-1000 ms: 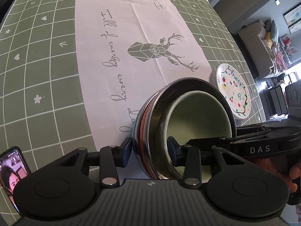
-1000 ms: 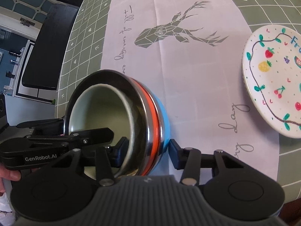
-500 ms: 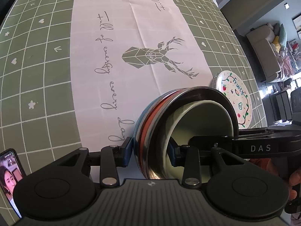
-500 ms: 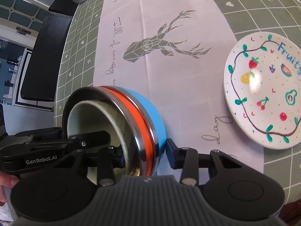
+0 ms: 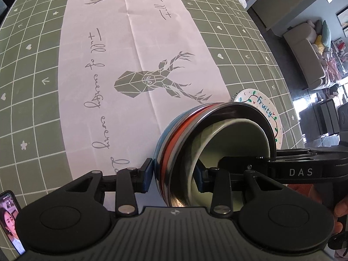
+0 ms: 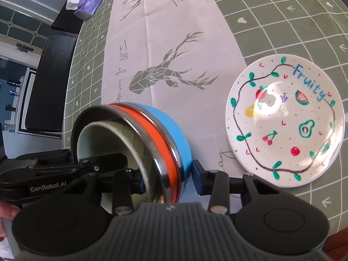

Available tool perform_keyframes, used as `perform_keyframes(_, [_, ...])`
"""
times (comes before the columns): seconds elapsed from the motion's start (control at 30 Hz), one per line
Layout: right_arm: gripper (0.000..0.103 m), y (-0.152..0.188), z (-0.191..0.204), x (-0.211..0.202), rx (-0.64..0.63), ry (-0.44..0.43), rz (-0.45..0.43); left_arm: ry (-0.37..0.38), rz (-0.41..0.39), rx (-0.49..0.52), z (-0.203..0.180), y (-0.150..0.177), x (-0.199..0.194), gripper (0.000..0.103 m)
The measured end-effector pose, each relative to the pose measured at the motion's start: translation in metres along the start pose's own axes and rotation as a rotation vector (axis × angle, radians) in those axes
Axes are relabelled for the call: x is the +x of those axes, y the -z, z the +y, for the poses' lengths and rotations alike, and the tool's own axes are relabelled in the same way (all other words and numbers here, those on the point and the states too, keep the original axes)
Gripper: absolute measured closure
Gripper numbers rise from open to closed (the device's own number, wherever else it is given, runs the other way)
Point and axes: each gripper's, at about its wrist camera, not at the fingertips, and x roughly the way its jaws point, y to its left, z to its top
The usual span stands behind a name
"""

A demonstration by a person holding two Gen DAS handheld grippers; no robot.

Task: Organize plates and bowls
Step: 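Lift the bowl stack with both grippers and carry it toward the 'Fruity' plate, then lower the bowl stack onto the 'Fruity' plate and open both grippers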

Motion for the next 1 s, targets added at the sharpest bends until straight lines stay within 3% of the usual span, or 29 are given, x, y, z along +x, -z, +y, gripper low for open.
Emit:
perform_keyframes(0.37, [0.063, -0.013, -0.027, -0.049, 0.022, 0.017, -0.057, 0.023, -0.002, 0.063, -0.055, -0.028, -0.002, 0.060])
perform_keyframes(0.6, [0.063, -0.018, -0.065, -0.079, 0.061, 0.062, -0.077, 0.061, 0.035, 0.104, -0.099, -0.038, 0.021, 0.060])
perform_keyframes(1.0, [0.063, -0.025, -0.118, -0.086, 0.121, 0.089, -0.045, 0.069, 0.122, 0.123, -0.133, -0.049, 0.061, 0.060])
